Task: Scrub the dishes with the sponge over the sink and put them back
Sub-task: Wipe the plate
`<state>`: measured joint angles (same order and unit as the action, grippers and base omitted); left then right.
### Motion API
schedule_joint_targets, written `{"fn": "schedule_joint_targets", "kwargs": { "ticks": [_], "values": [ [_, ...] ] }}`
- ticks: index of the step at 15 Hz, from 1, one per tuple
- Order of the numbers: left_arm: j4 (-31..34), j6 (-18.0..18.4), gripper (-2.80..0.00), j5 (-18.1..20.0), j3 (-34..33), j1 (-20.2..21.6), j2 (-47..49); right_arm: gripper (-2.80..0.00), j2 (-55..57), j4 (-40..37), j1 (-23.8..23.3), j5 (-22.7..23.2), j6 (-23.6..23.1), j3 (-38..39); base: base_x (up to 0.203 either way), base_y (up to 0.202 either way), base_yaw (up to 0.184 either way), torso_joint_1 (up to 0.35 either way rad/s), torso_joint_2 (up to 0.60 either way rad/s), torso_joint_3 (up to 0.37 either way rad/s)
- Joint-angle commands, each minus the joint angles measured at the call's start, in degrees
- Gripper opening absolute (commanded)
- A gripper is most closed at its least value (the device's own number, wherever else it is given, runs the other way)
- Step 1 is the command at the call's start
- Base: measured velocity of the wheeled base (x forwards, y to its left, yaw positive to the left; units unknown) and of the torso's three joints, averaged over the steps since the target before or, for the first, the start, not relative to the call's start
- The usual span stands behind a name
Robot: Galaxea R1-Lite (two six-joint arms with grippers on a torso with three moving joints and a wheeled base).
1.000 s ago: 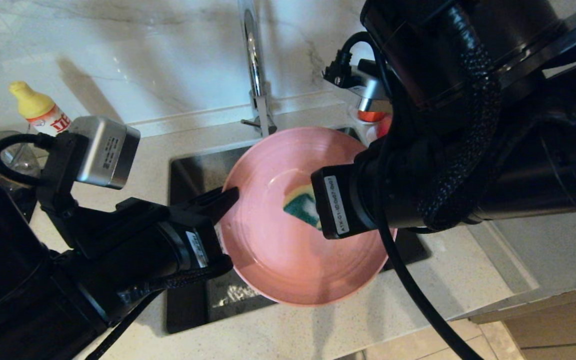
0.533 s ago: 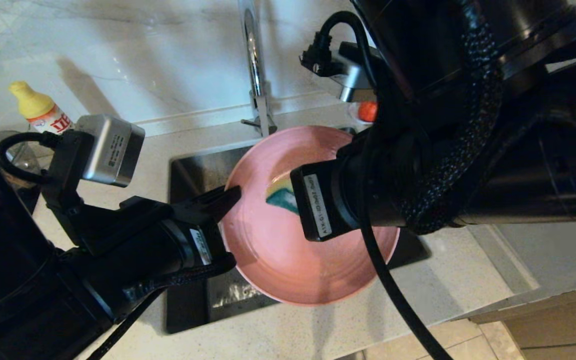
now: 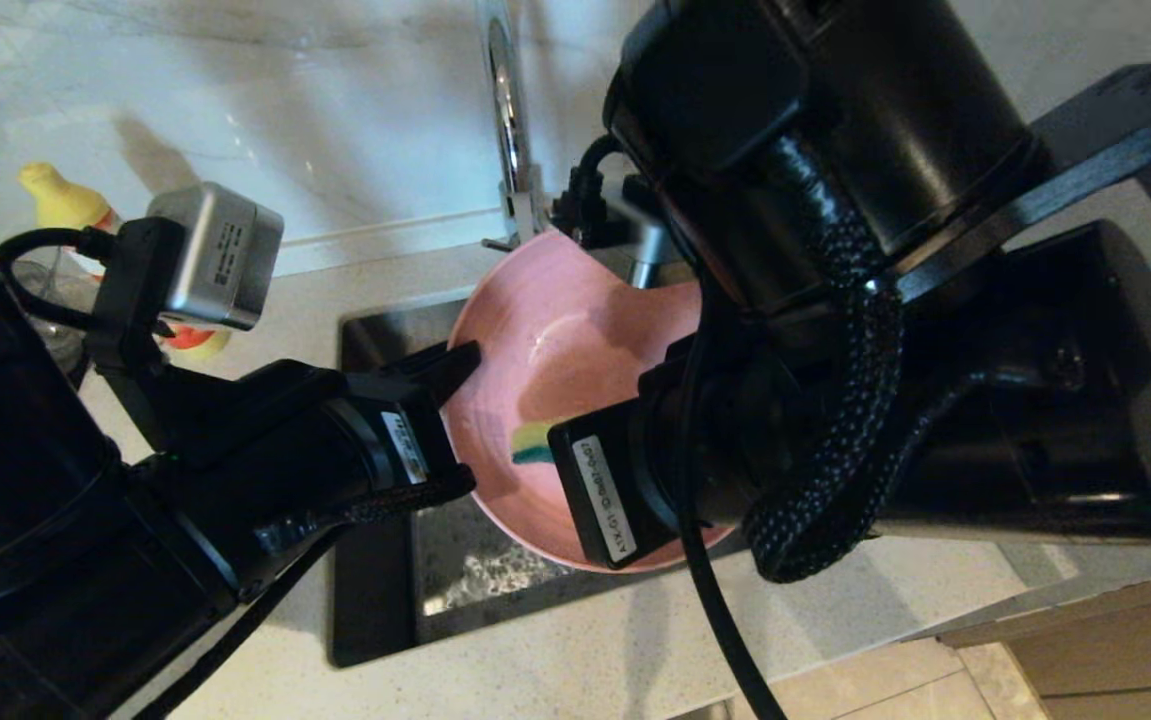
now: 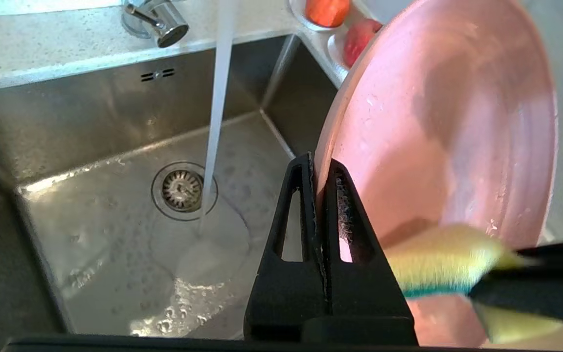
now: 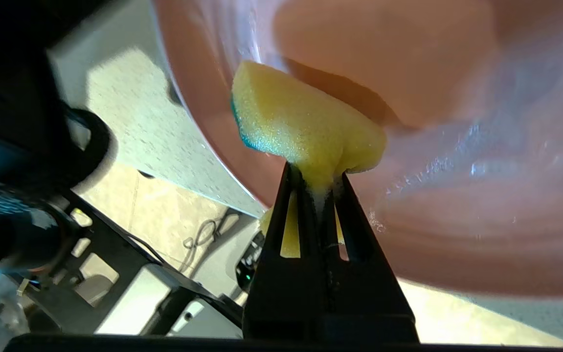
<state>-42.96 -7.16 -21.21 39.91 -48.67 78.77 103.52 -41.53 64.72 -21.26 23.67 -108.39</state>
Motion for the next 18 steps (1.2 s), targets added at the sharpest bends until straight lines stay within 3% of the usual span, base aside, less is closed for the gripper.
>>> {"fn": "schedule_joint_targets", "kwargs": {
  "ticks": [1,4,9,18],
  "values": [
    [0.4,-0.1,-2.80,-0.1,1.4,0.9,-0.5,-2.80,-0.4,-0.2,-0.4,-2.1,0.2,1.4,0.000,0.000,0.000,0.000,0.00,0.000],
    [1.9,0.0,-2.80,-0.1,2.2,1.1,-1.3,-2.80,-0.6,-0.1,-1.0,-5.5,0.1,1.7,0.000,0.000,0.000,0.000,0.00,0.000],
    [2.4,0.2,-2.80,0.0,0.4,1.1,-2.4,-2.80,-2.3,0.1,-4.8,-5.7,-0.2,-0.4,0.000,0.000,0.000,0.000,0.00,0.000],
    [1.8,1.0,-2.80,0.7,-2.9,-0.2,-1.8,-2.80,-1.4,3.1,-4.6,-7.3,-1.9,-2.6,0.000,0.000,0.000,0.000,0.00,0.000]
  ]
}}
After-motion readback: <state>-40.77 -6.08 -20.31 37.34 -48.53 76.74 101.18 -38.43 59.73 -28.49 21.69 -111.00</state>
